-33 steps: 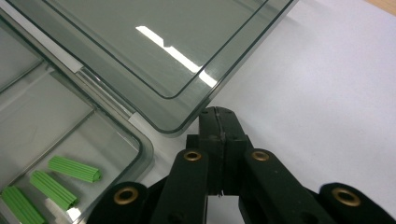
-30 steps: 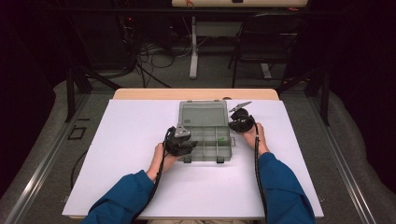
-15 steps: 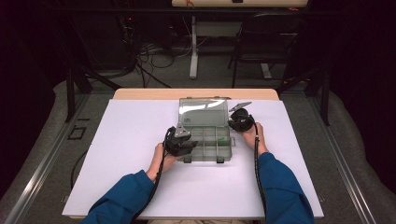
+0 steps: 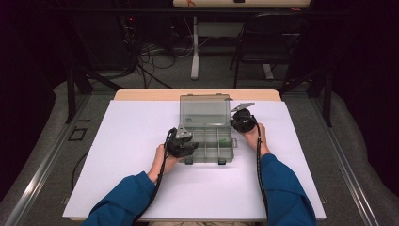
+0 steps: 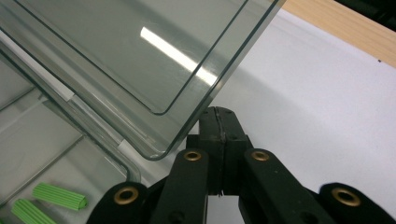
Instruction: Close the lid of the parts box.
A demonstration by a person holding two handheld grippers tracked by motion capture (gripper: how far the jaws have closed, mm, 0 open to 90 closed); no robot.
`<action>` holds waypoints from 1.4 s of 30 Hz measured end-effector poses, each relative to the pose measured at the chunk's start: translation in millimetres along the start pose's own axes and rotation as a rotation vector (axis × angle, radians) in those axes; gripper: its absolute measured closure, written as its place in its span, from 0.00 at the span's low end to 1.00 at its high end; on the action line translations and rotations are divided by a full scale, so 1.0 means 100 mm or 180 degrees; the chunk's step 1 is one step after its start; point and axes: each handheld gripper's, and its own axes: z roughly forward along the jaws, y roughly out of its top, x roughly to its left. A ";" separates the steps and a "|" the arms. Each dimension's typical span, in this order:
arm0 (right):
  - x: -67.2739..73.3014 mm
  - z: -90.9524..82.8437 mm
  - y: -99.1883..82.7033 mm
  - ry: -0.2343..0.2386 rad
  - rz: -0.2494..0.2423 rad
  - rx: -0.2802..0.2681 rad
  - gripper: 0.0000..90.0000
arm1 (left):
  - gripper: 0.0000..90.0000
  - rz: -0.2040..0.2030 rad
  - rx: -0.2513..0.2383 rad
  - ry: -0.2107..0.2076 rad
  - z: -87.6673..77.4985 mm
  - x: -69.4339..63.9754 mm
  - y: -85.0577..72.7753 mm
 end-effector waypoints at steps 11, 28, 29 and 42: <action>0.00 -0.02 0.01 -0.0029 -0.0015 -0.0066 1.00 | 0.65 -0.0004 -0.0003 0.0000 0.00 0.00 0.00; 0.00 -0.08 0.03 -0.0066 -0.0051 -0.0247 1.00 | 0.65 -0.0004 -0.0008 -0.0001 0.00 0.00 0.00; 0.00 -0.09 0.03 -0.0066 -0.0049 -0.0271 1.00 | 0.65 -0.0004 -0.0008 0.0000 0.00 0.00 0.00; 0.00 -0.16 0.06 -0.0057 -0.0090 -0.0405 1.00 | 0.65 0.0001 -0.0008 0.0006 0.00 0.00 0.00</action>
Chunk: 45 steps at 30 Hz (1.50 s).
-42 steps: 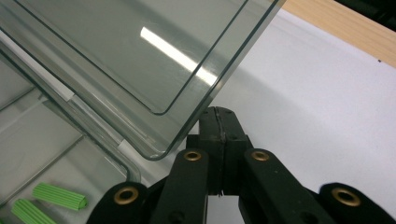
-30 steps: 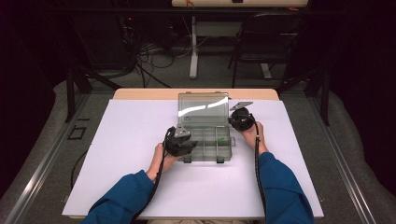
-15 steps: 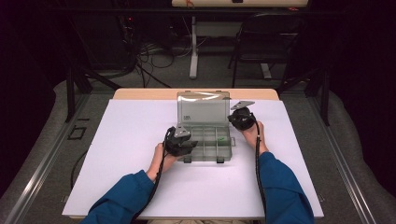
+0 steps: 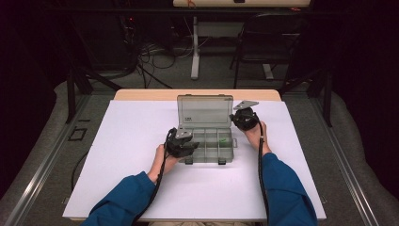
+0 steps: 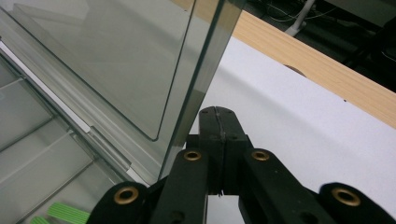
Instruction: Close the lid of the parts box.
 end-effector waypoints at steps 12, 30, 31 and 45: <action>-0.02 -0.09 0.03 0.0035 0.0008 -0.0168 1.00 | 0.64 -0.0016 -0.0030 0.0005 0.00 0.00 0.00; -0.03 -0.24 0.05 0.0089 -0.0073 -0.0386 1.00 | 0.37 0.0103 -0.0269 -0.0041 -0.10 0.05 0.05; -0.04 -0.24 0.05 0.0097 -0.0080 -0.0387 1.00 | 0.33 0.0097 -0.0326 -0.0019 -0.12 0.07 0.06; -0.04 -0.28 0.05 0.0105 -0.0105 -0.0387 1.00 | 0.00 0.0019 -0.0560 0.0272 -0.40 0.51 0.35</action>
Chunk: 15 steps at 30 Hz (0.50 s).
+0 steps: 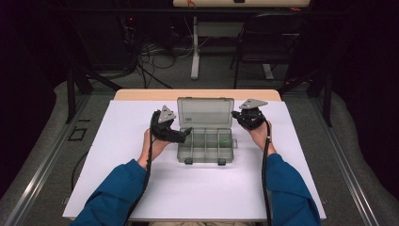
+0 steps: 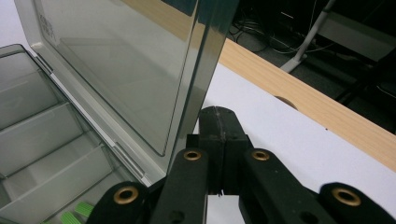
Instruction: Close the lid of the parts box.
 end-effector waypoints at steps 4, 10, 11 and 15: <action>0.00 0.00 0.00 0.0004 0.0000 -0.0009 1.00 | 0.01 -0.0018 0.0073 -0.0009 0.08 0.12 0.06; 0.01 -0.01 0.02 -0.0003 -0.0020 -0.0010 1.00 | 0.17 0.0004 0.0000 0.0009 0.12 0.20 0.12; 0.01 -0.01 0.02 -0.0004 -0.0027 -0.0006 1.00 | 0.21 0.0025 -0.0008 0.0050 0.12 0.21 0.13; 0.02 -0.02 0.02 -0.0015 -0.0051 0.0003 1.00 | 0.42 0.0045 -0.0105 0.0045 0.09 0.24 0.16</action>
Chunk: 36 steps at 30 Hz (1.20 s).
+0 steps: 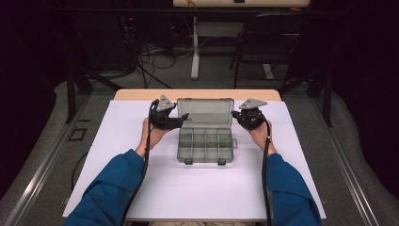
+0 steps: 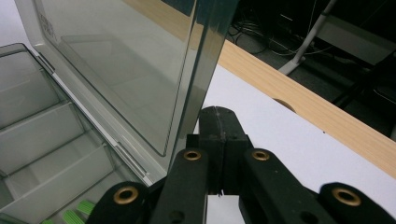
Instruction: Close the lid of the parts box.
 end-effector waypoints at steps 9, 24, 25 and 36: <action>0.01 -0.01 0.01 -0.0027 -0.0038 0.0027 1.00 | 0.73 0.0048 -0.0122 0.0058 -0.03 0.07 0.05; -0.06 -0.13 0.02 -0.0294 -0.0017 0.0216 0.41 | 0.81 0.0064 -0.0194 0.0000 -0.01 0.13 0.02; -0.07 -0.15 0.02 -0.0287 -0.0011 0.0209 0.38 | 0.81 0.0067 -0.0195 -0.0003 -0.01 0.13 0.02; -0.06 -0.31 0.35 -0.0026 0.0028 0.0050 0.53 | 0.81 0.0105 -0.0193 -0.0016 -0.01 0.14 0.01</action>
